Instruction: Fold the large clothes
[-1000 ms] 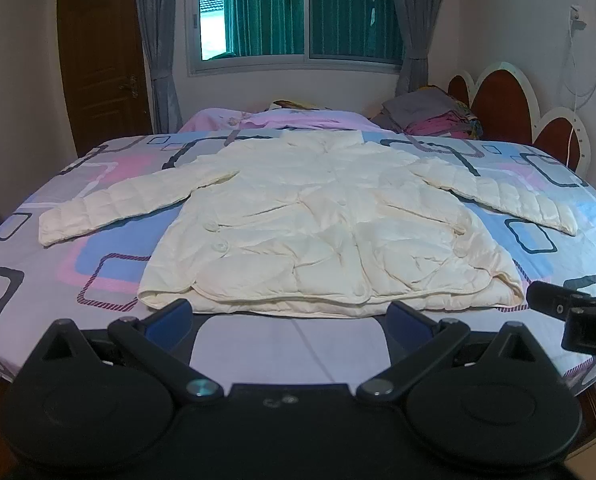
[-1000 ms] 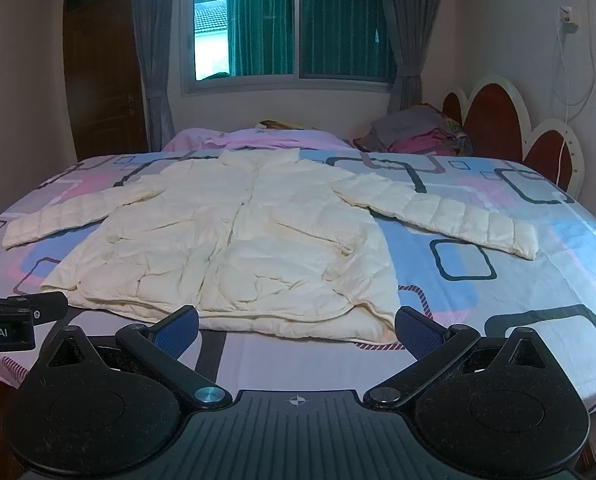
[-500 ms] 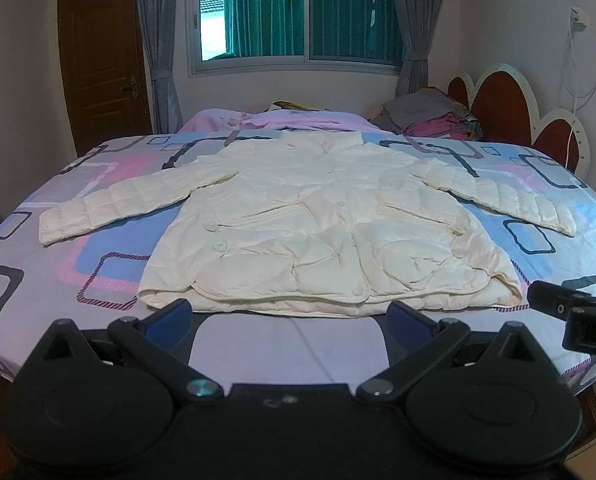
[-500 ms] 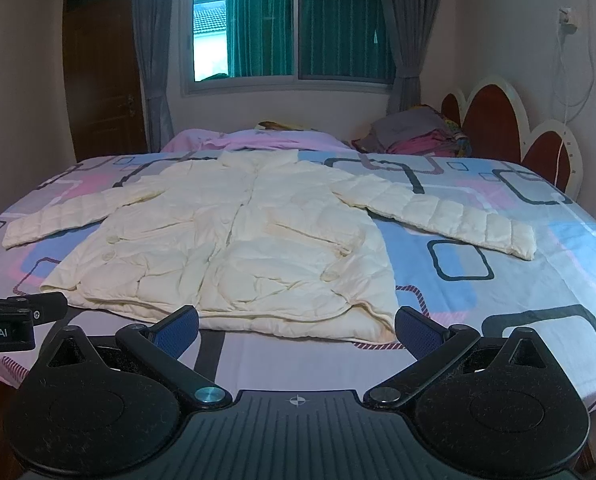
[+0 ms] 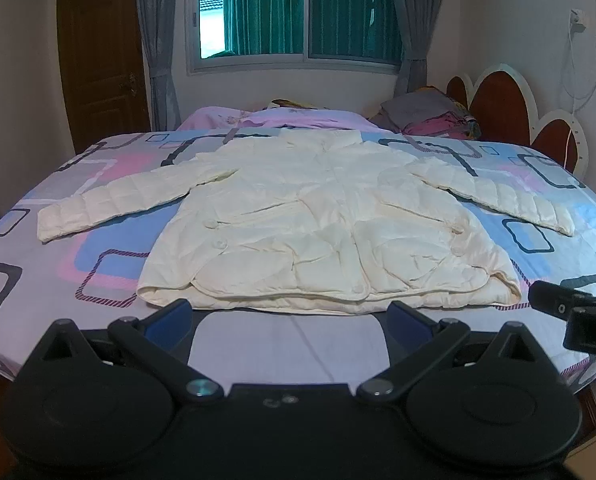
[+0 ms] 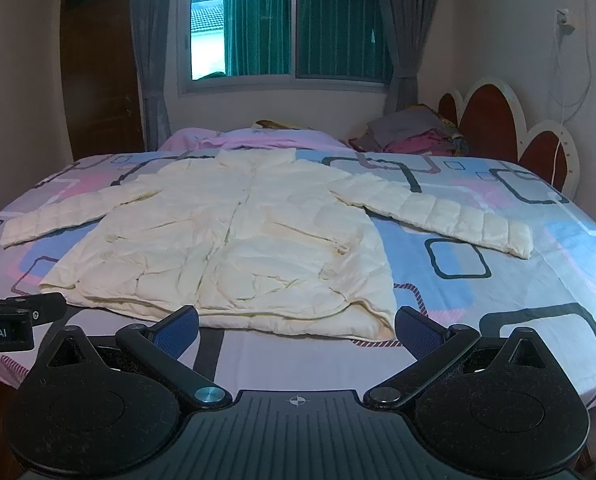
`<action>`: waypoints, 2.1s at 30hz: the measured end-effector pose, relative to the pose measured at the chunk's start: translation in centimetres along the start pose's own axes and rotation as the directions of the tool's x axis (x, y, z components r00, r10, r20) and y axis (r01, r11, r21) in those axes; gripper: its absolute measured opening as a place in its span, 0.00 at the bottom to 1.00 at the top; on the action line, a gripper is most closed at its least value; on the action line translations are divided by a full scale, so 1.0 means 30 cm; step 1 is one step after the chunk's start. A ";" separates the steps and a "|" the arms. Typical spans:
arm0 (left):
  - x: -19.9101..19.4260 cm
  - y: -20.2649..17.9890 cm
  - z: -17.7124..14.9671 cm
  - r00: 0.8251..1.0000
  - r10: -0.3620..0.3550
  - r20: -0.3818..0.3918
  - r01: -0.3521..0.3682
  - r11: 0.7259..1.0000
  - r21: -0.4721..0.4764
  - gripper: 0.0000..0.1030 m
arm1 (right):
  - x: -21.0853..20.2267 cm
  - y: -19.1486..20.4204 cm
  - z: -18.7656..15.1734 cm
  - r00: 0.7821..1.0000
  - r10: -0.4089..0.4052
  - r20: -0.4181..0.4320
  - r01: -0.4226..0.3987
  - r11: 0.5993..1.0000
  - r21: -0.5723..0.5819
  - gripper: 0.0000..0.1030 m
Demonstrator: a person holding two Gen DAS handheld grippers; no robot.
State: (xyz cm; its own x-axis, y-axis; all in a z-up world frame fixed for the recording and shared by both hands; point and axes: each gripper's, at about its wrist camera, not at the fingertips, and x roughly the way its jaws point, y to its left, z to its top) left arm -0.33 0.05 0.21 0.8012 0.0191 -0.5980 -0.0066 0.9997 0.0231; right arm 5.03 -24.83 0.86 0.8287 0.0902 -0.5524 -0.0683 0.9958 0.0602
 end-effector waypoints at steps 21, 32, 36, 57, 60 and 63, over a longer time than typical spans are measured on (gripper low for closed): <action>0.067 0.038 0.044 1.000 -0.013 0.010 0.013 1.000 -0.007 1.00 | 0.062 -0.012 0.034 0.999 -0.044 0.001 0.044 0.999 0.017 1.00; 0.260 0.088 0.187 0.994 -0.106 0.030 0.109 0.990 -0.085 1.00 | 0.221 -0.109 0.132 0.989 -0.145 0.014 0.143 0.982 0.125 1.00; 0.350 0.107 0.248 0.991 -0.122 0.048 0.126 0.988 -0.088 1.00 | 0.303 -0.137 0.183 0.988 -0.149 0.026 0.142 0.974 0.176 1.00; 0.752 0.002 0.447 0.985 -0.171 0.026 0.172 0.984 -0.042 0.99 | 0.565 -0.666 0.304 0.932 -0.361 -0.035 0.340 0.839 0.425 0.71; 0.802 -0.054 0.480 0.989 -0.146 0.015 0.146 0.989 -0.035 0.99 | 0.648 -0.795 0.292 0.936 -0.342 -0.082 0.337 0.802 0.494 0.55; 0.859 -0.116 0.514 0.993 -0.117 0.012 0.117 0.993 -0.024 0.99 | 0.725 -0.928 0.268 0.936 -0.337 -0.100 0.334 0.765 0.551 0.55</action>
State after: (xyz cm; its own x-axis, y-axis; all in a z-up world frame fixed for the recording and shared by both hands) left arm 29.56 -3.15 -2.92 0.8036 -0.0984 -0.5870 0.0731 0.9951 -0.0667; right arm 29.44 -50.69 -6.14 0.7435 -0.2497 -0.6204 0.5306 0.7848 0.3201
